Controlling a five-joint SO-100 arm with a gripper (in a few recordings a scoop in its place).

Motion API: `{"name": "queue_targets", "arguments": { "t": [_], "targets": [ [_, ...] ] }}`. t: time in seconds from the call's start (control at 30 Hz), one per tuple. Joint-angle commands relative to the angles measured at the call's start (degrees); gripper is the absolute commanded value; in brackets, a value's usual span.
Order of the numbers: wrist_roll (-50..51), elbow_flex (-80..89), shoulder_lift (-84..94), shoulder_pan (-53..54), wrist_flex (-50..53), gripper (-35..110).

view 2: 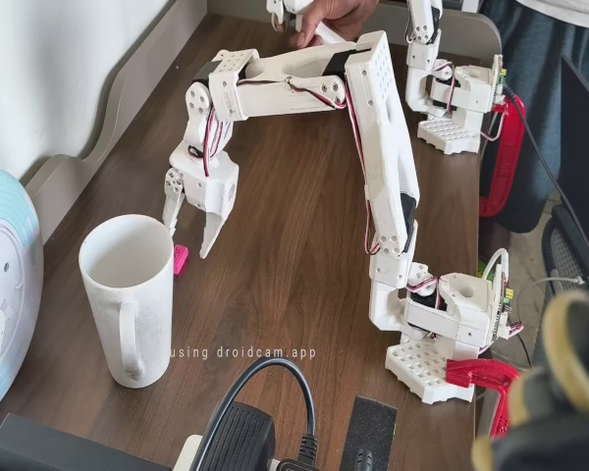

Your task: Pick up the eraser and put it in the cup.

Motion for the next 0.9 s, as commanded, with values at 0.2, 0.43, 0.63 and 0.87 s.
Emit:
{"name": "queue_targets", "arguments": {
  "t": [0.2, 0.43, 0.63, 0.87],
  "targets": [
    [-5.6, -2.2, -0.4, -2.0, 7.1, 8],
    [-7.5, -2.4, -1.2, -2.6, 7.5, 0],
    [-9.6, -5.4, -0.7, -1.8, 8.6, 0],
    [-9.0, -17.0, -0.2, -1.1, 12.6, 0]
  ]
}}
